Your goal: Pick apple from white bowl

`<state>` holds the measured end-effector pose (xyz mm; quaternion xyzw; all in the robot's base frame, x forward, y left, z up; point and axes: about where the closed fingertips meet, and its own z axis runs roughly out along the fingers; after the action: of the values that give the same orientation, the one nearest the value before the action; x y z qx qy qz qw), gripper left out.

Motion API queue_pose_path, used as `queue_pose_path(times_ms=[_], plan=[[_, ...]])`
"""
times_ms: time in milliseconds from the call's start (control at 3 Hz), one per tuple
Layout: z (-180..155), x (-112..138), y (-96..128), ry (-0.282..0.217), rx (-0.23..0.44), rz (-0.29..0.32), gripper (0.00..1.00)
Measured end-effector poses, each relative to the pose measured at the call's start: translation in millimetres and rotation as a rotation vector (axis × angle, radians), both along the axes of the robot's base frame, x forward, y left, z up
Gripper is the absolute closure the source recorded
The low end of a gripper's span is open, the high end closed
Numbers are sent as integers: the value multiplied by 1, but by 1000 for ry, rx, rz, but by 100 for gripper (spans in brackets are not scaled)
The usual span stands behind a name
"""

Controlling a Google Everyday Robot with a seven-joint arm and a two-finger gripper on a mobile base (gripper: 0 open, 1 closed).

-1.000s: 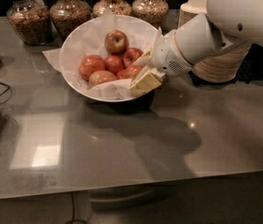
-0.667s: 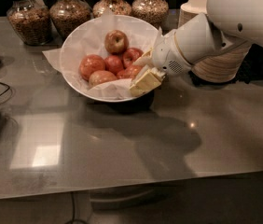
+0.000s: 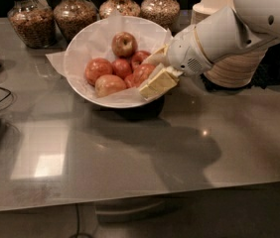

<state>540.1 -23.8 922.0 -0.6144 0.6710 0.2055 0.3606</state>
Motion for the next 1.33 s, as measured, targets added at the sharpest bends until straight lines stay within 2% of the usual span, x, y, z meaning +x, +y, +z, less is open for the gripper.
queue_pose_path(times_ms=[667,1000,1333], plan=[[75,-14,3,-89,184,105,100],[90,-28,10,-64,252,178,100],[80,-55,4,-8,226,222,100]])
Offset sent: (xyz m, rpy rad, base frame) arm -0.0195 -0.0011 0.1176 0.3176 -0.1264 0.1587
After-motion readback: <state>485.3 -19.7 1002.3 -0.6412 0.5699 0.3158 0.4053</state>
